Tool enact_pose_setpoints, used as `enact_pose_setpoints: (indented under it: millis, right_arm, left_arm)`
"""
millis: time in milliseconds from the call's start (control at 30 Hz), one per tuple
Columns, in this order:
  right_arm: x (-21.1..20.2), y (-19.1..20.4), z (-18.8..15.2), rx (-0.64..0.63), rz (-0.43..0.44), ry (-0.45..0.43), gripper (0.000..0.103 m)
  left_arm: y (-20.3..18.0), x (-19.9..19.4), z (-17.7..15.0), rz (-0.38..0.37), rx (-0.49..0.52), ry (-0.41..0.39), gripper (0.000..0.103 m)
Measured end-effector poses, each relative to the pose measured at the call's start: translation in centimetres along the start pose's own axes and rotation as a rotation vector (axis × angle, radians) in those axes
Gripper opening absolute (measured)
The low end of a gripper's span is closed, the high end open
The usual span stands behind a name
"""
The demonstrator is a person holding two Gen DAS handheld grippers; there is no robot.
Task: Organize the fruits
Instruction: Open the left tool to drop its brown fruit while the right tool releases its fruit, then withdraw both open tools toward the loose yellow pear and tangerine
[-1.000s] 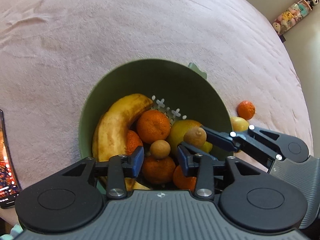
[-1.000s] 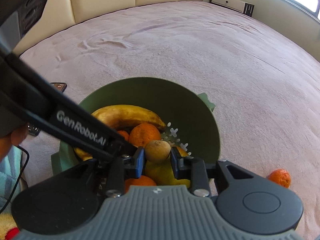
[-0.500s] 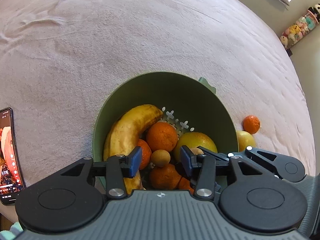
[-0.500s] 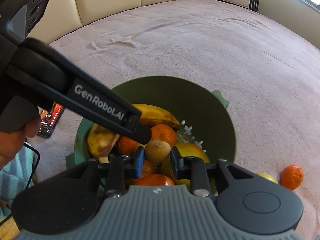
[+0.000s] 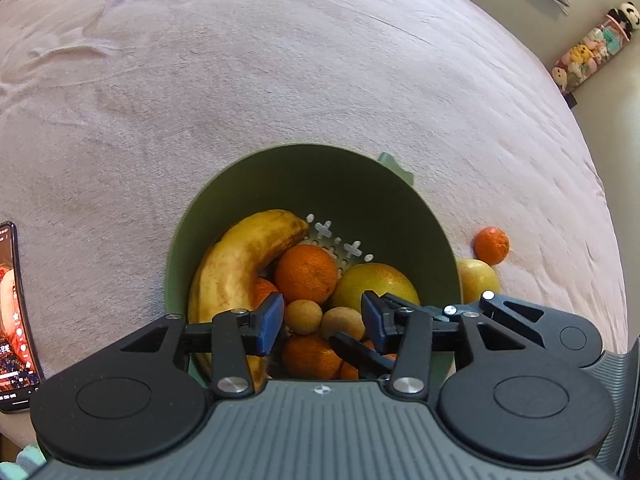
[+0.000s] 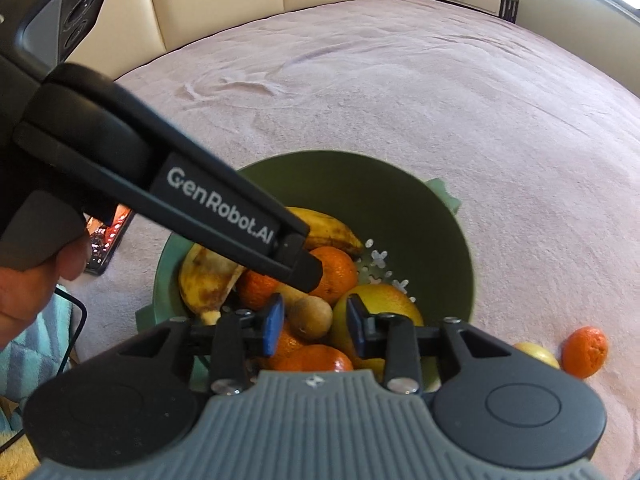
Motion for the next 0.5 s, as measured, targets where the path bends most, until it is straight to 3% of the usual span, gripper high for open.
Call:
enact_pose_setpoints:
  millis: [133,200,500]
  right_arm:
    - [-1.0,-0.2,-0.3,0.011,-0.017,-0.006,0.038]
    - [-1.7,-0.6,-0.6,0.022,-0.040,-0.012,0.050]
    - [-4.4,-2.9,-3.2,0.119,-0.139,-0.034,0.060]
  left_arm:
    - [-1.0,-0.1,-0.2,0.000,0.027,-0.007,0.053]
    - [-1.4,-0.3,-0.3,0.000,0.038,-0.017,0.053]
    - [-4.3,-1.2,-1.1,-0.006,0.113,-0.076,0.053]
Point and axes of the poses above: each gripper's, at about its wrist camera, not at the fingertips, and x roughly the way its jaws point, y to its left, z to its top, the point moved 7 cm from there along x, roughly the way its jaws point, and after that the axes turned 10 degrees about y, right-handed, at the moved point
